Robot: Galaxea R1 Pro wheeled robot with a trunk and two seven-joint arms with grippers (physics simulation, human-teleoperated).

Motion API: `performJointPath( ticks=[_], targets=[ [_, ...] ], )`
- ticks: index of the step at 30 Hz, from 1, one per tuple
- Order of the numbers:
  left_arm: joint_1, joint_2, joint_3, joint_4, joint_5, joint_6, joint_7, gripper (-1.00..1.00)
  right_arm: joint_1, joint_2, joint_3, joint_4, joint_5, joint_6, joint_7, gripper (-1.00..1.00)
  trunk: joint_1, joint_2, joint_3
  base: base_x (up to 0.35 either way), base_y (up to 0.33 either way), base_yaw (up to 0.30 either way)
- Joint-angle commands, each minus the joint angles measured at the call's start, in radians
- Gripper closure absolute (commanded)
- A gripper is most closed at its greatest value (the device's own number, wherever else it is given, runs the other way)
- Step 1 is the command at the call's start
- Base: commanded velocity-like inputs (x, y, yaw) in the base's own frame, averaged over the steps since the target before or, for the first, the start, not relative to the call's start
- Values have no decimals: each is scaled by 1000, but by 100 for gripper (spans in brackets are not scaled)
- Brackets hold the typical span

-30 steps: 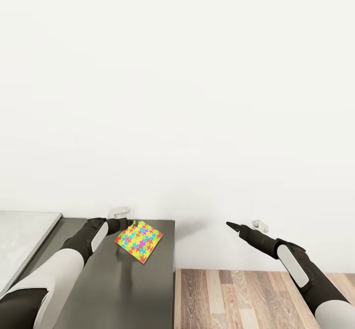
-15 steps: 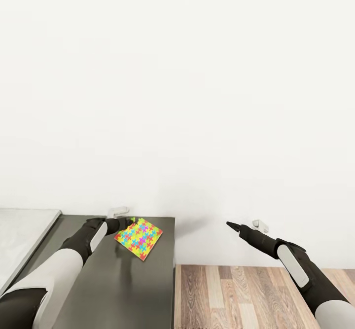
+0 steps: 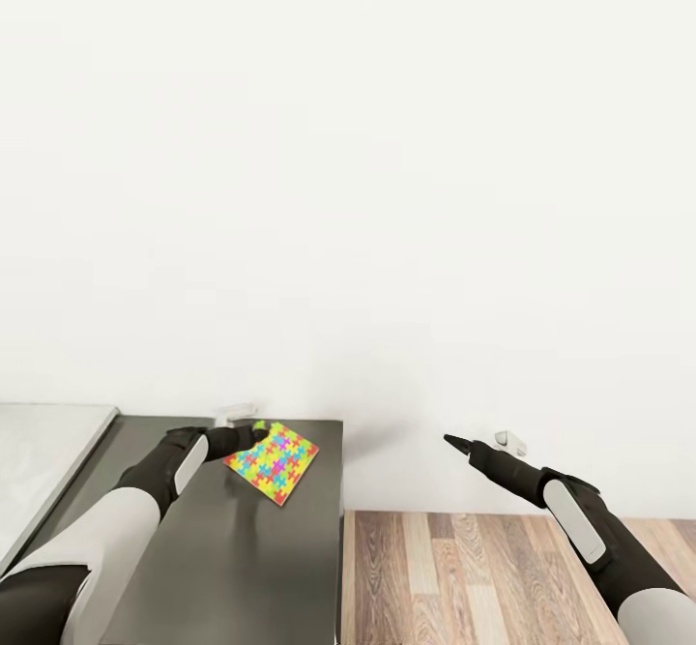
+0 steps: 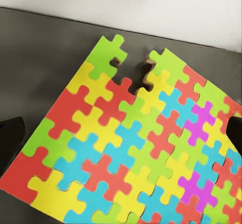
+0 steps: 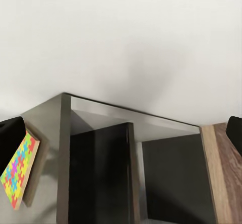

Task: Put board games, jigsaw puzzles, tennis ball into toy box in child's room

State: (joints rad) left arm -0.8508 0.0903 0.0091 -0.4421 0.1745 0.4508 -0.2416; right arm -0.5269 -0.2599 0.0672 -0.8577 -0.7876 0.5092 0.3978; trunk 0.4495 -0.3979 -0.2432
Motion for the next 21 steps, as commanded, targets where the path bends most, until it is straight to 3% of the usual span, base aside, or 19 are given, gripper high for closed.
performJointPath(
  ticks=[1,6,17,21],
  targets=[
    [-1,1,1,-1,8,8,-17,-100,-1,-1,2,0,-5,4,0,-100,1,-2,-4,0,0,0],
    [0,6,2,-1,7,8,-91,-100,-1,-1,2,0,-5,3,0,-100,1,-2,-12,0,0,0],
    [1,15,8,-5,9,6,-108,-100,-1,-1,2,2,-5,2,43,-100,1,-2,-30,0,0,0],
    [1,31,9,-8,10,6,-107,-100,-1,-1,2,3,-5,2,50,-100,1,-2,-37,0,0,0]
  ],
)
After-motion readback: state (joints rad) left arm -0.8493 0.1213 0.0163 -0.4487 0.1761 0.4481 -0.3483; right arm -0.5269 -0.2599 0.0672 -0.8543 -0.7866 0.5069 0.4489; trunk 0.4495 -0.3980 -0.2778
